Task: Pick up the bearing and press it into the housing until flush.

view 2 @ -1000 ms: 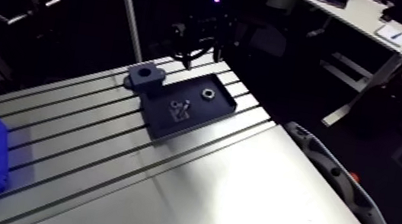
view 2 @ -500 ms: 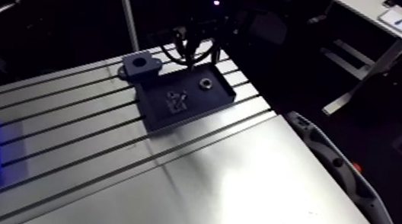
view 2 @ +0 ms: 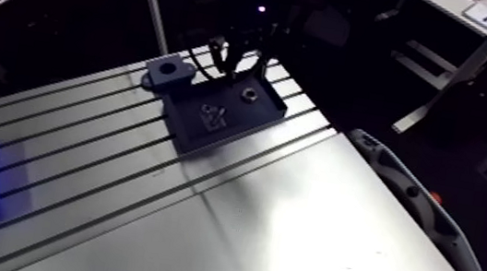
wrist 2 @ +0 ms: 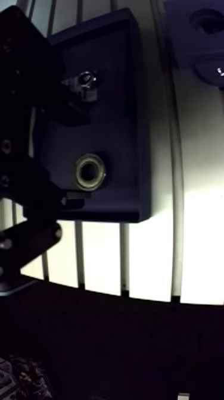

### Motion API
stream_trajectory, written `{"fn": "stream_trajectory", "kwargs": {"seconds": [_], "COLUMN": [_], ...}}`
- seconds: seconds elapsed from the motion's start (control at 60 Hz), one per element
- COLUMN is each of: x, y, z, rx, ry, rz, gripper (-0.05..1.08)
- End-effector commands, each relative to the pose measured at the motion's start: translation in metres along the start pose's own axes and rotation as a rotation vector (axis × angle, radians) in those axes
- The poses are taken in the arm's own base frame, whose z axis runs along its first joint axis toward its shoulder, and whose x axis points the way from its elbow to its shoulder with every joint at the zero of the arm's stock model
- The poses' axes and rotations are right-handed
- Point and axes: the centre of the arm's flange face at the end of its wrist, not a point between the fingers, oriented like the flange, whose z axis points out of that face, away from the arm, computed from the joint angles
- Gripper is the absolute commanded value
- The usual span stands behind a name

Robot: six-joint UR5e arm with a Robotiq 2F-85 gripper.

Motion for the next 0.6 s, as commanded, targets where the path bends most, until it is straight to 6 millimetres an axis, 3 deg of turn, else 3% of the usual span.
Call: {"fn": "stream_trajectory", "kwargs": {"seconds": [0.017, 0.6], "x": [-0.0011, 0.0000], "y": [-0.0009, 0.0049], "z": [0.0057, 0.0151], "rx": [-0.004, -0.005], "ry": [0.002, 0.005], "rz": [0.003, 0.012], "gripper": [0.35, 0.35]}}
